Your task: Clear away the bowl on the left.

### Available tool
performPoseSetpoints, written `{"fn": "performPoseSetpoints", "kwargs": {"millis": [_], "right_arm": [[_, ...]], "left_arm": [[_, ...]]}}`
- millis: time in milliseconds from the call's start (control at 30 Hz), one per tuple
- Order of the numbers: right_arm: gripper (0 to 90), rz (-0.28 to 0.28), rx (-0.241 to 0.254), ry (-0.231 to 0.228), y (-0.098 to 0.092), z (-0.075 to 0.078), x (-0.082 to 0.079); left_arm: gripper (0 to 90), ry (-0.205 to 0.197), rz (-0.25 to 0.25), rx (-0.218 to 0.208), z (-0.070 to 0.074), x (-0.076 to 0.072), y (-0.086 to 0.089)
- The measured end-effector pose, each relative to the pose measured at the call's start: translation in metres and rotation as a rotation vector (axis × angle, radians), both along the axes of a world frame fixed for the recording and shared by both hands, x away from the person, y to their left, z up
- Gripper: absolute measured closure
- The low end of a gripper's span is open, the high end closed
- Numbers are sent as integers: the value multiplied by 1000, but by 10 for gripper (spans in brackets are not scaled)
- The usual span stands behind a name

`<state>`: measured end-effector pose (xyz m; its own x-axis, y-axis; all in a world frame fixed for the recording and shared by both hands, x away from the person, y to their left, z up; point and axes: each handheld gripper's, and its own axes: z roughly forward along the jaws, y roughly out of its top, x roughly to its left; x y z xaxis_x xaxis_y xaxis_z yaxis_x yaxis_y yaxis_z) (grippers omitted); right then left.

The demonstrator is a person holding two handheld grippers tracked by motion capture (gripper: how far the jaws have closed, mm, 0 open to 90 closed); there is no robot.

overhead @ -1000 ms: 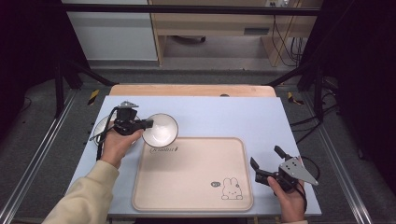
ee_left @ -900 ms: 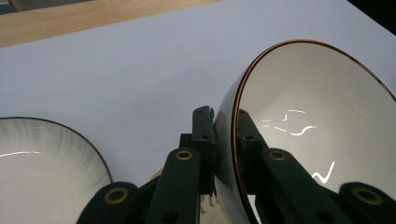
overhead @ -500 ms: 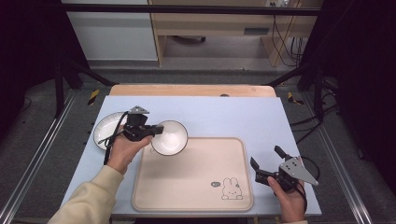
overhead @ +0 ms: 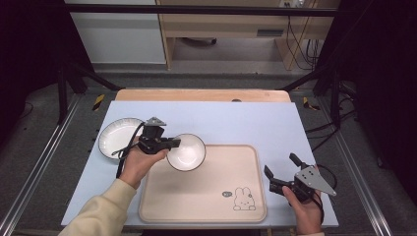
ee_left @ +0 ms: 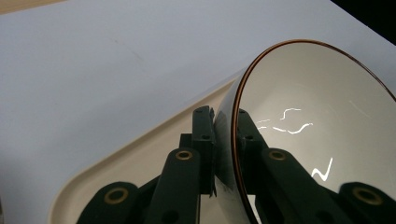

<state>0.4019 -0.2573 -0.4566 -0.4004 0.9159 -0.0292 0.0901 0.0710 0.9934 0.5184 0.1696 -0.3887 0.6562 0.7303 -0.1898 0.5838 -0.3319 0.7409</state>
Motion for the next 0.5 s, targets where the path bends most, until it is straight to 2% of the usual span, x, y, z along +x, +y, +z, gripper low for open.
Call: {"fn": "performPoseSetpoints", "kwargs": {"millis": [333, 500], "right_arm": [[39, -1, 4, -4, 0, 1, -1], [34, 4, 5, -7, 0, 1, -1]], "left_arm": [[821, 20, -56, -11, -6, -9, -18], [821, 29, -88, 1, -11, -15, -27]]}}
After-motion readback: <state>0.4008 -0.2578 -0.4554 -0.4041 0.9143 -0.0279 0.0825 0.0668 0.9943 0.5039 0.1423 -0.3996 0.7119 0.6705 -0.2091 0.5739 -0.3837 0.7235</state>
